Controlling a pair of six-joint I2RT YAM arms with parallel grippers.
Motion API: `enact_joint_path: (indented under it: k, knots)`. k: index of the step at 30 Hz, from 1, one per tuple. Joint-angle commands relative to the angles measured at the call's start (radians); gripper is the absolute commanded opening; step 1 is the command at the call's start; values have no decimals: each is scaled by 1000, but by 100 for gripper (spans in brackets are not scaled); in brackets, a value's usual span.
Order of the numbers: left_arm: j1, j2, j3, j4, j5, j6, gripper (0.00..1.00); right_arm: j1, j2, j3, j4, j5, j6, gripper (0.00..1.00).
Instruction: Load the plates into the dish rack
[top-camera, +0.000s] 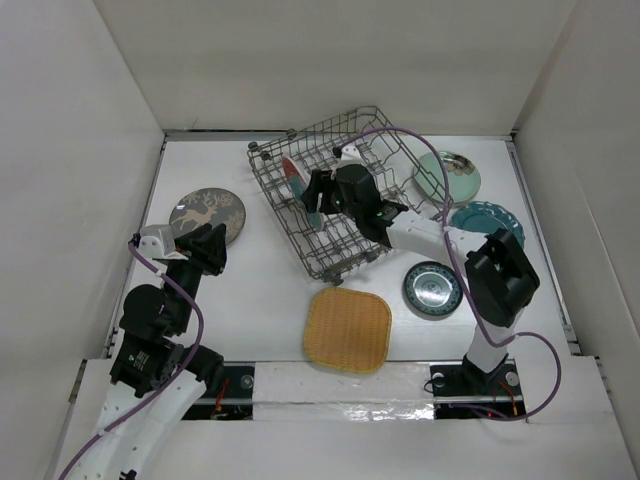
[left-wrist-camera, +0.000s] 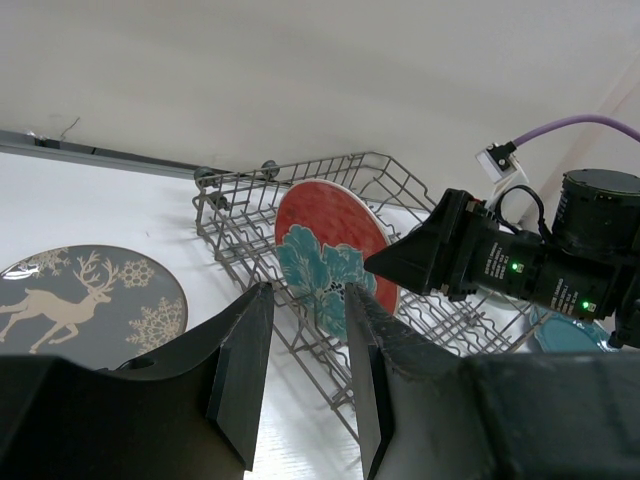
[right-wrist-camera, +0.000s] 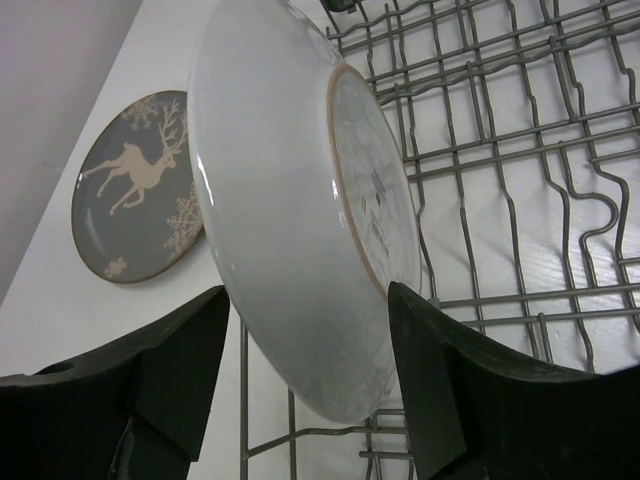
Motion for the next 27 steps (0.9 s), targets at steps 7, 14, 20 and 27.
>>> enact_joint_path:
  k: [7, 14, 20, 27]
  knots:
    - [3, 10, -6, 37, 12, 1, 32, 11, -73, 8, 8, 49, -24, 76]
    - [3, 12, -6, 39, 12, 2, 31, 11, -78, 21, 0, 52, -36, 76]
    - [3, 9, -6, 39, 12, 1, 31, 20, -92, 18, -7, 65, -44, 76]
    - [3, 13, -6, 37, 14, 1, 31, 40, -273, -68, -4, 75, -88, 75]
